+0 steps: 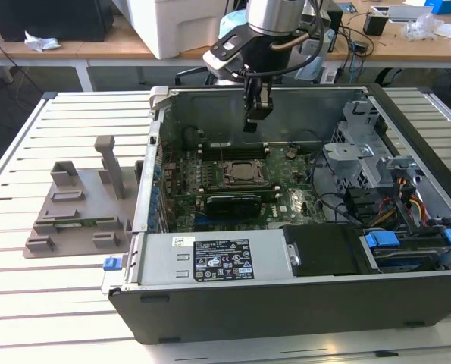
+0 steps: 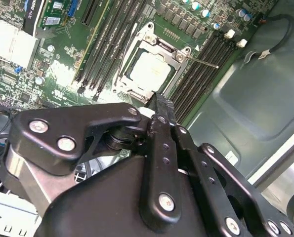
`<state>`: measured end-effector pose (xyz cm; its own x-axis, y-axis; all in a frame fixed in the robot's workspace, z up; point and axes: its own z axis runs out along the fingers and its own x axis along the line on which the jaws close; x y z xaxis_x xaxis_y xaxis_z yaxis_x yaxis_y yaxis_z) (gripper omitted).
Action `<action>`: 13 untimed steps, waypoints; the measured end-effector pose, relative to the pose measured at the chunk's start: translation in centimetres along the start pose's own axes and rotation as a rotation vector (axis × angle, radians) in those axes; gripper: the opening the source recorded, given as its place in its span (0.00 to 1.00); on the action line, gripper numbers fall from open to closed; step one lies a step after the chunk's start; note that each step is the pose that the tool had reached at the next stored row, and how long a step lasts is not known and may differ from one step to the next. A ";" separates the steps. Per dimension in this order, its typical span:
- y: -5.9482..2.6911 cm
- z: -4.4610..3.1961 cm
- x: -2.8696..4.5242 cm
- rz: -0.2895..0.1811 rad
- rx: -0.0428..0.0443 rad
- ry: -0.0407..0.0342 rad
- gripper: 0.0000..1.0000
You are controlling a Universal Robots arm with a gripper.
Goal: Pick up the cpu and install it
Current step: 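Close the cpu cover, then install the first cpu locking lever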
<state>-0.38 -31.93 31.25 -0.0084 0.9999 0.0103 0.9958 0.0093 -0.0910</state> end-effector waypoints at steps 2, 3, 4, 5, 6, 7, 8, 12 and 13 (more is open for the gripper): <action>0.00 0.00 0.00 0.000 0.0000 0.0000 0.11; 0.00 -0.01 0.00 0.000 0.0000 0.0000 0.11; 0.00 -0.02 0.00 0.000 0.0000 0.0000 0.11; 0.00 -0.03 0.00 -0.005 0.0001 -0.0005 0.11; 0.00 -0.04 0.00 -0.028 0.0004 -0.0028 0.11; 0.00 -0.03 0.00 -0.060 0.0006 -0.0056 0.11; 0.00 -0.03 0.00 -0.079 0.0008 -0.0073 0.11; 0.00 -0.03 0.00 -0.181 0.0019 -0.0166 0.11; 0.00 -0.03 0.00 -0.207 0.0021 -0.0190 0.11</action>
<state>-0.38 -31.93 31.27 -0.2148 0.9766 0.0103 0.9724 0.2148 -0.0910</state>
